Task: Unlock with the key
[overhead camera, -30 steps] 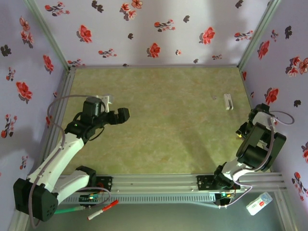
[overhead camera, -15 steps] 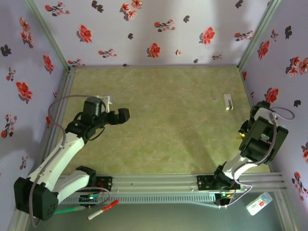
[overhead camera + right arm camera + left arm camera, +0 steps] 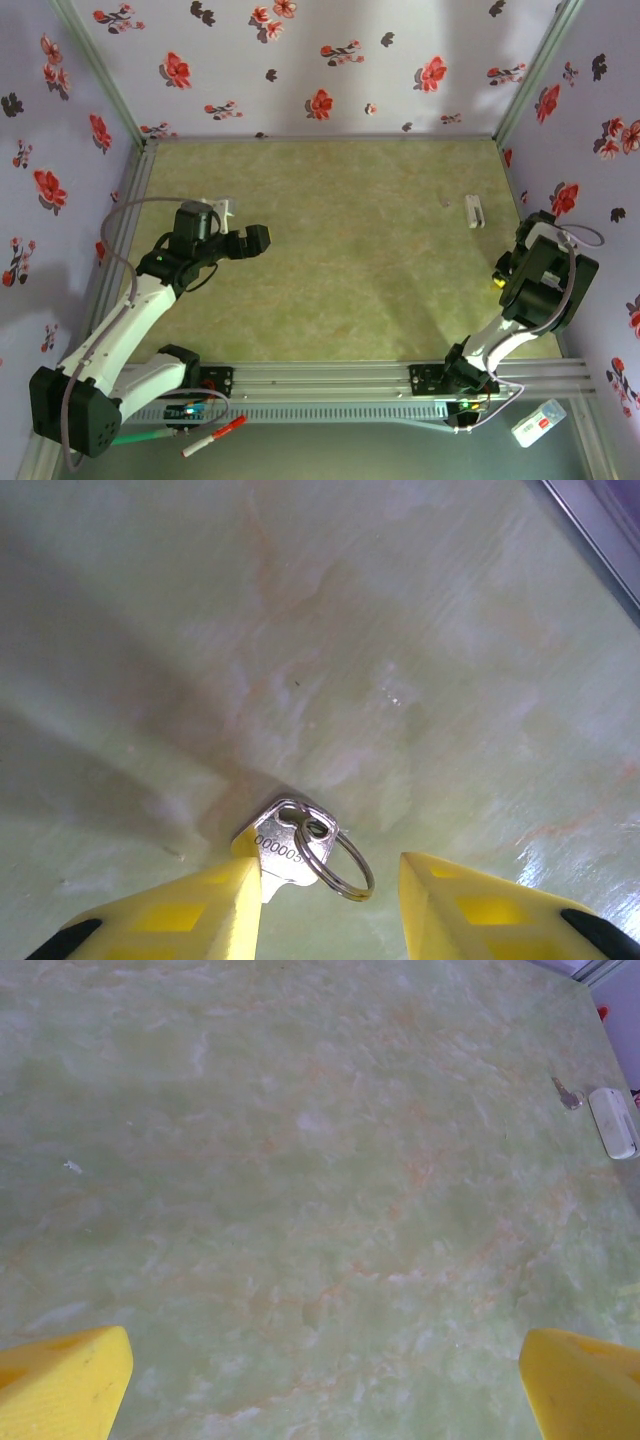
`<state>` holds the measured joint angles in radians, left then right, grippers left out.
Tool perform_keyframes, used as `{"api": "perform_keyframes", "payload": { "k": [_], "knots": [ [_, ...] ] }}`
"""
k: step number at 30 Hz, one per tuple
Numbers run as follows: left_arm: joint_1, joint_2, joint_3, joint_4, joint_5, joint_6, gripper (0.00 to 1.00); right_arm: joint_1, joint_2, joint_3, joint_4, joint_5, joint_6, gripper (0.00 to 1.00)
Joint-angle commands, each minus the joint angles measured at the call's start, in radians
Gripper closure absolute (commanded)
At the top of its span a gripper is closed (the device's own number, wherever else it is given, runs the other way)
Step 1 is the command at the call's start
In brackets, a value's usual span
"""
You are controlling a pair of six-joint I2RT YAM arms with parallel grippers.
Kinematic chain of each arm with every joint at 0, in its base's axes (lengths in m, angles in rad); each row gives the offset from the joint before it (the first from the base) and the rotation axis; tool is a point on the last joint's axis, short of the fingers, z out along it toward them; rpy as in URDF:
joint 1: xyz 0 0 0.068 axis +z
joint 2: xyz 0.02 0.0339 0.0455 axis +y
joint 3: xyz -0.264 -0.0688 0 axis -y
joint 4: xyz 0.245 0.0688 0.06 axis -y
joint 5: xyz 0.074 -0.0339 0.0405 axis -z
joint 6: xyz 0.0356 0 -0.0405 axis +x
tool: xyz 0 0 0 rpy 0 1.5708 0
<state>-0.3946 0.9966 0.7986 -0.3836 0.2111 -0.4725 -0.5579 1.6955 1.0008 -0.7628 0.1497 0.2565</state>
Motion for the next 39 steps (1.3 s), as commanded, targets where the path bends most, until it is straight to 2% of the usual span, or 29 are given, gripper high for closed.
{"api": "perform_keyframes", "payload": {
  "k": [1, 17, 31, 39],
  "knots": [
    [-0.004, -0.01, -0.01, -0.022, 0.016, 0.007, 0.0, 0.003, 0.011, 0.026, -0.006, 0.008, -0.017, 0.58],
    [-0.004, -0.023, -0.011, -0.032, 0.016, 0.009, 0.0, 0.004, 0.056, 0.058, -0.006, 0.011, -0.021, 0.61],
    [-0.005, -0.029, -0.01, -0.031, 0.016, 0.006, 0.0, 0.007, 0.024, 0.02, -0.003, -0.019, -0.015, 0.73],
    [-0.005, -0.028, -0.008, -0.028, 0.016, 0.008, 0.0, 0.012, 0.014, 0.005, -0.012, -0.03, -0.013, 0.88]
  ]
}}
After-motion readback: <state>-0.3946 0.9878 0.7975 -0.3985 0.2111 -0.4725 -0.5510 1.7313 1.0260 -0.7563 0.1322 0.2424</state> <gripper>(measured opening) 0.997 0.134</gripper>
